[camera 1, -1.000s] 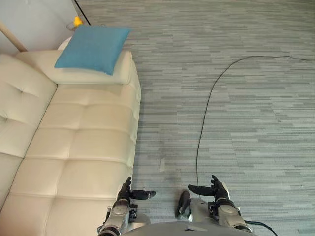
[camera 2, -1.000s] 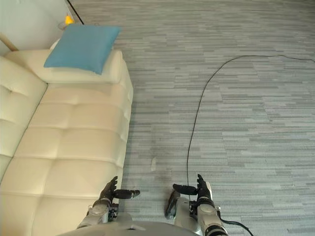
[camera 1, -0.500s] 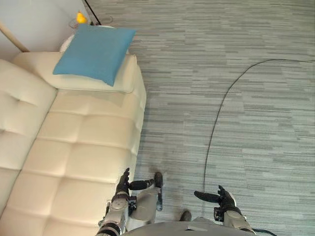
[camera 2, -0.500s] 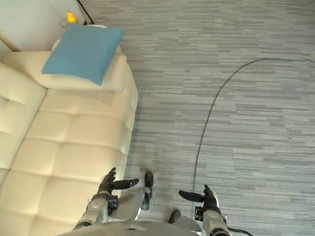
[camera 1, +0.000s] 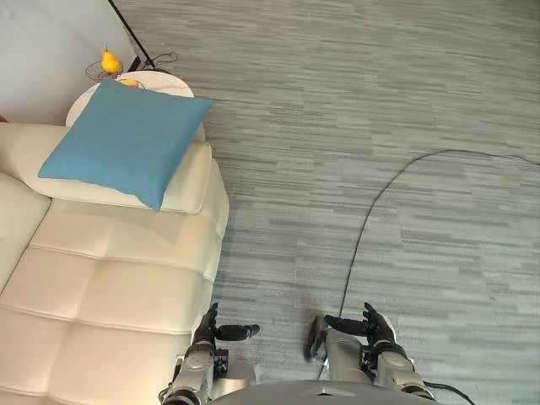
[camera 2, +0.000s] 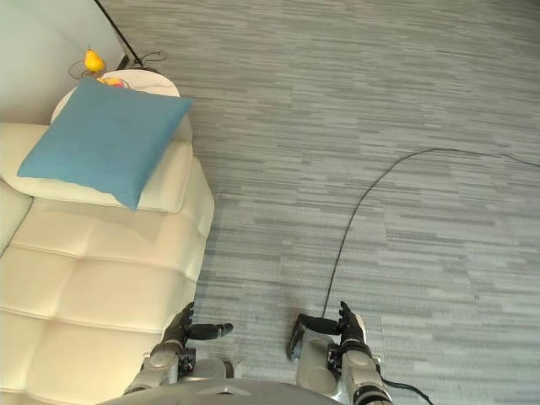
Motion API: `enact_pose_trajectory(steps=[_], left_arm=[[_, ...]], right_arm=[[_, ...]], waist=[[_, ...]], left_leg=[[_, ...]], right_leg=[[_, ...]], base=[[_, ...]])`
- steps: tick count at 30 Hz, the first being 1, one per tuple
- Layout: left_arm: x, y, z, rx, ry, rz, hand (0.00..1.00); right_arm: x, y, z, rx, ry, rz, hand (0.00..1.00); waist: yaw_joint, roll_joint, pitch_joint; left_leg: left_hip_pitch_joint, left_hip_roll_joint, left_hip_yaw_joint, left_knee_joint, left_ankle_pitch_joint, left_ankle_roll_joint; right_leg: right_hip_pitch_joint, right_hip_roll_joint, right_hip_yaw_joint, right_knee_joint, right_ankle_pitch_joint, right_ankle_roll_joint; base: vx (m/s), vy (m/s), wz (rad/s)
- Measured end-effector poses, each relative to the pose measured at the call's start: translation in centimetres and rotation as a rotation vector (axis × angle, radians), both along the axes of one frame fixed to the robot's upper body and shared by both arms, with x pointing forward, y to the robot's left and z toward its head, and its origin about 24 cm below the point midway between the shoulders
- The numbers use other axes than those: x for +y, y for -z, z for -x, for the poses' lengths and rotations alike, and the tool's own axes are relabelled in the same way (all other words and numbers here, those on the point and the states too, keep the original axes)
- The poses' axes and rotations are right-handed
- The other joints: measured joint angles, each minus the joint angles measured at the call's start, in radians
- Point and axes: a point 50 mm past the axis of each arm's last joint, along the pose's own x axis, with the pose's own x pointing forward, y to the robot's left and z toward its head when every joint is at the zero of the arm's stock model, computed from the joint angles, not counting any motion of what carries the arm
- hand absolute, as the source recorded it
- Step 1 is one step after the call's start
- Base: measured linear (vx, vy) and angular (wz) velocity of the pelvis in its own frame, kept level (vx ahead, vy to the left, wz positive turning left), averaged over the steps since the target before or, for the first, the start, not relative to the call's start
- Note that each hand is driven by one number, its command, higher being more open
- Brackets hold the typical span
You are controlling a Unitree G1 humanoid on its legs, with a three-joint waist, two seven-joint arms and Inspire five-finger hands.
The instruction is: Pick up cushions and gather them together orderly.
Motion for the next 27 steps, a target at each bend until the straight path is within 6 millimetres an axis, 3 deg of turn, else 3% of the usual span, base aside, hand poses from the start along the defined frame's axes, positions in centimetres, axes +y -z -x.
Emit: enact_pose_trajectory(steps=[2,3,4,5,6,7,8,9,11,12,13,14,16,17,19,20,21,24,26,27], left_arm=[[-0.3,0.0,-0.1,-0.003,0.002,0.008,1.0],[-0.5,0.0,-0.1,-0.002,0.002,0.012,1.0],[-0.5,0.1,0.1,0.005,0.0,0.012,1.0],[-0.2,0.2,0.5,0.013,-0.006,0.008,1.0],[-0.7,0.3,0.6,0.022,-0.01,0.021,1.0],[-0.9,0.3,0.6,0.021,-0.006,0.026,1.0],[-1.6,0.4,0.4,0.016,-0.001,0.046,1.0],[-1.7,0.3,0.3,0.012,0.0,0.048,1.0],[-1.9,0.1,-0.1,-0.003,0.001,0.054,1.0],[-1.7,0.0,-0.2,-0.011,-0.001,0.05,1.0],[-1.5,0.0,-0.3,-0.017,-0.006,0.048,1.0],[-1.4,-0.4,-0.8,-0.047,-0.004,0.043,1.0],[-1.5,-0.7,-1.2,-0.067,-0.001,0.046,1.0],[-1.6,-0.9,-1.6,-0.084,0.005,0.051,1.0],[-1.5,-0.9,-1.7,-0.087,0.009,0.051,1.0],[-1.5,-0.8,-1.4,-0.08,0.007,0.051,1.0],[-1.2,-0.8,-1.5,-0.079,0.008,0.042,1.0],[-0.6,-1.0,-1.7,-0.083,0.01,0.033,1.0],[-0.6,-0.8,-1.5,-0.073,0.009,0.033,1.0],[-0.5,-0.7,-1.2,-0.059,-0.001,0.036,1.0]], right_arm=[[-0.2,-0.3,-0.6,-0.021,-0.004,0.006,1.0],[-0.4,-0.6,-1.2,-0.04,-0.007,0.014,1.0],[-0.4,-0.6,-1.3,-0.042,-0.009,0.015,1.0],[-0.3,-0.5,-1.2,-0.038,-0.007,0.012,1.0],[-0.7,-0.6,-1.4,-0.037,-0.008,0.022,1.0],[-0.8,-0.6,-1.4,-0.038,-0.009,0.026,1.0],[-1.0,-0.7,-1.5,-0.04,-0.007,0.03,1.0],[-1.1,-0.6,-1.4,-0.034,-0.007,0.032,1.0],[-1.4,-0.4,-0.8,-0.012,-0.009,0.041,1.0],[-1.5,-0.3,-0.5,0.0,-0.005,0.042,1.0],[-1.4,-0.1,-0.2,0.017,-0.002,0.04,1.0],[-1.5,0.0,-0.1,0.024,0.004,0.039,1.0],[-1.5,-0.1,-0.1,0.021,0.011,0.041,1.0],[-1.4,-0.1,-0.2,0.019,0.02,0.035,1.0],[-1.1,0.1,0.1,0.026,0.023,0.026,1.0],[-0.8,0.3,0.8,0.042,0.03,0.018,1.0],[-0.4,0.4,0.8,0.041,0.032,0.004,1.0],[0.5,0.3,0.4,0.025,0.025,-0.018,1.0],[0.8,0.4,0.5,0.029,0.022,-0.025,1.0],[1.0,0.3,0.3,0.023,0.006,-0.022,1.0]], waist=[[-0.011,0.016,0.008],[-0.019,0.029,0.018],[-0.023,0.031,0.019],[-0.029,0.02,0.012],[-0.02,0.058,0.013],[-0.016,0.066,0.006],[-0.025,0.086,-0.004],[-0.026,0.092,-0.005],[-0.025,0.109,0.008],[-0.016,0.116,0.009],[-0.005,0.103,0.012],[0.004,0.091,0.013],[0.009,0.087,0.014],[0.021,0.082,0.018],[0.023,0.073,0.024],[0.035,0.067,0.023],[0.036,0.046,0.015],[0.036,0.018,0.013],[0.034,0.017,0.012],[0.036,0.016,0.011]], left_leg=[[0.01,0.032,-0.035,-0.004,-0.002,-0.003],[0.036,0.064,-0.057,-0.014,-0.005,-0.008],[0.047,0.074,-0.066,-0.016,-0.013,-0.021],[0.08,0.079,-0.094,-0.014,-0.045,-0.074],[0.094,0.121,-0.11,-0.003,-0.064,-0.09],[0.085,0.129,-0.115,0.018,-0.063,-0.091],[0.025,0.151,-0.151,0.146,-0.061,-0.094],[-0.008,0.162,-0.159,0.219,-0.055,-0.104],[-0.168,0.229,-0.139,0.578,-0.008,-0.141],[-0.213,0.252,-0.095,0.683,-0.031,-0.138],[-0.257,0.261,-0.048,0.736,-0.054,-0.128],[-0.325,0.232,0.018,0.694,-0.077,-0.115],[-0.364,0.199,0.04,0.603,-0.079,-0.112],[-0.396,0.139,0.043,0.417,-0.068,-0.109],[-0.397,0.081,0.046,0.195,0.01,-0.113],[-0.368,0.049,0.07,0.052,0.203,-0.093],[-0.352,0.026,0.076,0.044,0.243,-0.032],[-0.355,0.008,0.078,0.1,0.179,-0.006],[-0.322,0.01,0.083,0.126,0.134,0.001],[-0.262,0.008,0.091,0.122,0.102,0.005]], right_leg=[[-0.04,0.042,0.002,-0.176,0.01,0.001],[-0.06,0.085,0.034,-0.339,0.063,0.005],[-0.061,0.101,0.051,-0.408,0.101,0.01],[-0.047,0.119,0.098,-0.508,0.286,0.008],[-0.041,0.145,0.088,-0.461,0.27,-0.049],[-0.044,0.152,0.086,-0.448,0.242,-0.055],[-0.032,0.16,0.05,-0.43,0.189,-0.069],[-0.015,0.166,0.036,-0.439,0.176,-0.074],[0.117,0.216,-0.017,-0.545,0.162,-0.088],[0.172,0.235,-0.028,-0.586,0.161,-0.094],[0.221,0.244,-0.037,-0.625,0.158,-0.098],[0.269,0.241,-0.046,-0.676,0.158,-0.097],[0.287,0.239,-0.051,-0.701,0.158,-0.096],[0.311,0.232,-0.06,-0.734,0.155,-0.09],[0.35,0.218,-0.076,-0.756,0.14,-0.069],[0.413,0.214,-0.086,-0.79,0.118,-0.034],[0.435,0.191,-0.091,-0.799,0.101,-0.008],[0.435,0.161,-0.085,-0.749,0.096,0.016],[0.424,0.137,-0.068,-0.629,0.084,0.036],[0.375,0.1,-0.033,-0.419,0.076,0.049]], base=[[0.52,-0.21,0.7],[0.47,-0.258,0.56],[0.57,-0.353,0.85],[0.5,-0.351,0.6],[0.5,-0.36,0.51],[0.49,-0.367,0.36],[0.37,-0.282,0.4],[0.45,-0.35,0.62],[0.41,-0.34,0.56],[0.38,-0.305,0.34],[0.41,-0.274,0.21],[0.4,-0.235,0.17],[0.32,-0.109,0.14],[0.33,-0.033,0.21],[0.36,0.007,0.27],[0.54,0.047,0.26],[0.47,0.044,0.22],[0.39,0.041,0.19],[0.39,0.128,0.06],[0.3,0.138,-0.09]])
